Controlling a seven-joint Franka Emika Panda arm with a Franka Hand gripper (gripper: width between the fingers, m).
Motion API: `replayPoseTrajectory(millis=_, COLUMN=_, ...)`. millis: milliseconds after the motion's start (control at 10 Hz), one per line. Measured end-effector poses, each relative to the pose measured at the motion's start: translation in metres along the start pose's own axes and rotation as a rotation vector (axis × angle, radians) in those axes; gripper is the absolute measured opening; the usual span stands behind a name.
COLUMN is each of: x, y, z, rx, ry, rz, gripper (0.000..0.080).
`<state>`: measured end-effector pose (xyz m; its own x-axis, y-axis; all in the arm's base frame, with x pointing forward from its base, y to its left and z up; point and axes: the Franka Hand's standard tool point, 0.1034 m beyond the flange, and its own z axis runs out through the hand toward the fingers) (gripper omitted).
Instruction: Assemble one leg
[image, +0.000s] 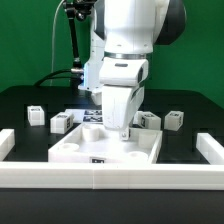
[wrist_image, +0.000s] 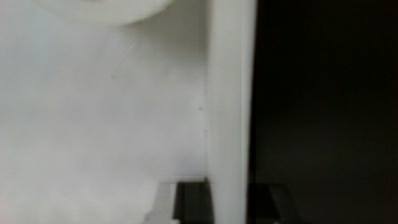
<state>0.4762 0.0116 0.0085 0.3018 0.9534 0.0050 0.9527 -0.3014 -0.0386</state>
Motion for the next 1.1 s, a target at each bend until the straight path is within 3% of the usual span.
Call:
replayPoseTrajectory(millis=500, x=0.0, y=0.0, z=0.0, rx=0.0, ry=-0.001, rz=-0.01, gripper=0.0059)
replayPoseTrajectory(millis=1100, x=0.011, y=-0.001, z=-0.001, rx=-0.014, ry=-0.026, rz=-0.166, gripper=0.0059)
